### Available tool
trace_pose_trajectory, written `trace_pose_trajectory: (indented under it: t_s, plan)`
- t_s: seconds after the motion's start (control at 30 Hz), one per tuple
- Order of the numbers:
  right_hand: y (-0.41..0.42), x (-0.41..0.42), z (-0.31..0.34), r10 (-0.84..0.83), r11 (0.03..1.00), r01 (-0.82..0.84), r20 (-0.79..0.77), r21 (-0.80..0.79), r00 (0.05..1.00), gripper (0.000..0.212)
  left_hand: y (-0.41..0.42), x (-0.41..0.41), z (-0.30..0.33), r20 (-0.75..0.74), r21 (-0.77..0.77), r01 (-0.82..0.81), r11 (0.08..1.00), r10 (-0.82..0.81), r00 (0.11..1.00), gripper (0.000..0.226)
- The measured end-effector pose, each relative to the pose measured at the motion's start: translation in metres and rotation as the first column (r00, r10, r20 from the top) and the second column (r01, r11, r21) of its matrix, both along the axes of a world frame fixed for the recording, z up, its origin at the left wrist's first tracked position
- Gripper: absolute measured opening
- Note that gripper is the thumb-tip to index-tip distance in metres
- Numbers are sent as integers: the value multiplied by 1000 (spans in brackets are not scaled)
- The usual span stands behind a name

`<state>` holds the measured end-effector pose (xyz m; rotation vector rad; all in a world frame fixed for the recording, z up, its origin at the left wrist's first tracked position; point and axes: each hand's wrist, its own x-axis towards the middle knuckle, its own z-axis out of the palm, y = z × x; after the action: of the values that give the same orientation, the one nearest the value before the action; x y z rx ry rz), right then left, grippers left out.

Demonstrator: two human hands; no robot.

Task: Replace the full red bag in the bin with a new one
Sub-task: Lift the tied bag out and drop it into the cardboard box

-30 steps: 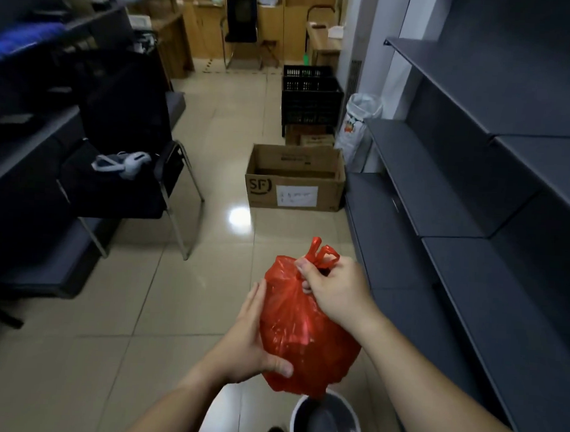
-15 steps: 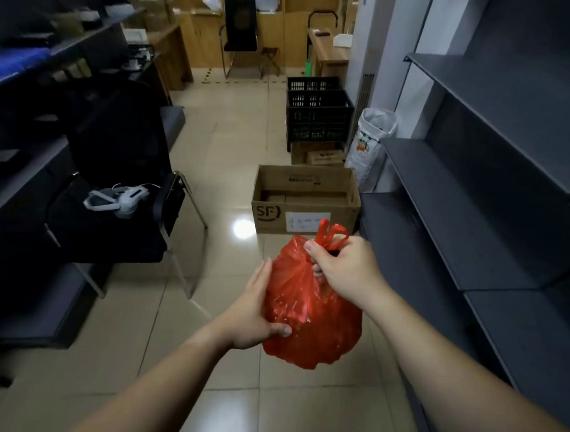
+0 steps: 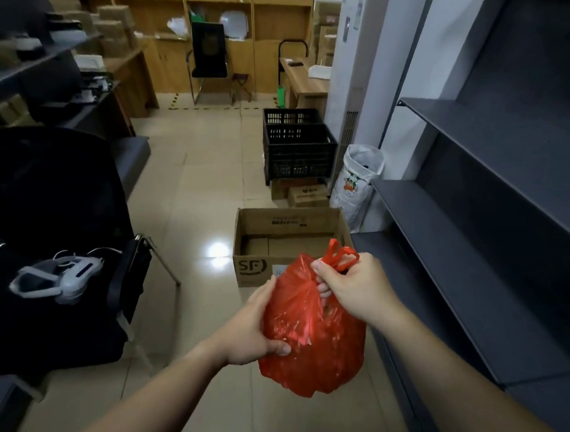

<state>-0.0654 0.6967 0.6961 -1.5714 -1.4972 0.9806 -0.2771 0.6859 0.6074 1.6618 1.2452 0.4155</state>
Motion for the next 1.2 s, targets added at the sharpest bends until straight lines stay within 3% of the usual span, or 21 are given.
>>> trace_pose_trajectory:
  t_s: [0.43, 0.6, 0.77, 1.03, 1.2]
  plan:
    - [272, 6, -19, -51, 998, 49, -45, -35, 998, 27, 285, 3, -18, -82, -48, 81, 996, -85, 993, 136]
    - [413, 32, -60, 36, 999, -36, 6, -40, 999, 26, 424, 24, -53, -114, -69, 68, 995, -76, 991, 134]
    - [544, 50, -96, 83, 987, -74, 54, -144, 995, 26, 553, 47, -96, -137, -102, 39, 994, -52, 989, 126]
    - [702, 52, -238, 39, 934, -18, 53, -357, 998, 31, 714, 56, -248, -159, -130, -1, 992, -20, 987, 114]
    - [774, 40, -413, -59, 883, 77, 53, -462, 997, 36, 786, 54, -423, -177, -150, -28, 988, 1, 984, 112]
